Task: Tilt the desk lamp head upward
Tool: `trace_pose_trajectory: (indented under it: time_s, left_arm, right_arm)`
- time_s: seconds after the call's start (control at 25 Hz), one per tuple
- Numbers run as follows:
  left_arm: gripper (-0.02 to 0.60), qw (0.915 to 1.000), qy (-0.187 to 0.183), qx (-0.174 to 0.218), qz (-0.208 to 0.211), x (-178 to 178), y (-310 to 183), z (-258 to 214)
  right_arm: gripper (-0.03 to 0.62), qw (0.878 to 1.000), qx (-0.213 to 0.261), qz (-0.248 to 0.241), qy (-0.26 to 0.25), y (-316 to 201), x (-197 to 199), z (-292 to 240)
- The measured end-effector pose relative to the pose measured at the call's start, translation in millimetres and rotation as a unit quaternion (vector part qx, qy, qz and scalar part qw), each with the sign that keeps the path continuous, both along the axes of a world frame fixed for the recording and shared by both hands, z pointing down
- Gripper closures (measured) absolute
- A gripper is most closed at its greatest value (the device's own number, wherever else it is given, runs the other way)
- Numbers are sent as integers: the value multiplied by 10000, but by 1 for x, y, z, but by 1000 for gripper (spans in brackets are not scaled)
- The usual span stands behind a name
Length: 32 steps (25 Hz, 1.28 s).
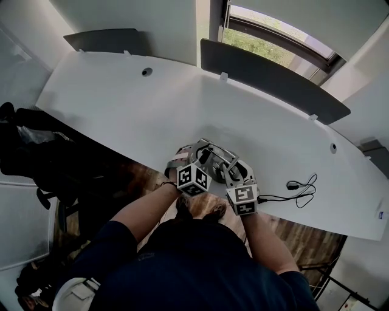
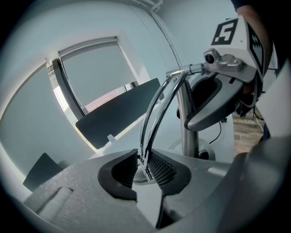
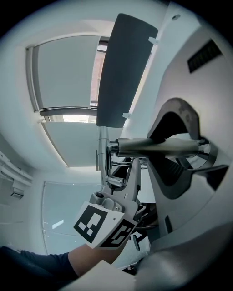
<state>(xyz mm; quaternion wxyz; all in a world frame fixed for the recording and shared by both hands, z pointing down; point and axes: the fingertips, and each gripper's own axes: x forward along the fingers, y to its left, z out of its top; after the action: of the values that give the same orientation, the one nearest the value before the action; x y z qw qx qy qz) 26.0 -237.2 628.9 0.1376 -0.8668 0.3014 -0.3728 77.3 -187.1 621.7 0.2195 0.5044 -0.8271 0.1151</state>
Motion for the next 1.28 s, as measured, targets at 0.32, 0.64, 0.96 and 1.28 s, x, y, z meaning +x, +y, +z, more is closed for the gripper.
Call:
trace_pose_trajectory:
  time_s: [0.32, 0.64, 0.96, 1.28]
  left_arm:
    - [499, 9998, -185, -26, 37, -2, -2, -4]
    - [489, 9989, -363, 293, -1, -13, -9, -31]
    - [474, 9923, -663, 1029, 160, -20, -20, -71]
    - [460, 9841, -903, 1491, 337, -20, -19, -103]
  right_arm:
    - [456, 9999, -121, 12, 69, 1, 0, 0]
    - [456, 9998, -201, 14, 47, 1, 1, 0]
    - [456, 9997, -257, 43, -9, 0, 1, 1]
    - [456, 9995, -303, 60, 24, -1, -2, 0]
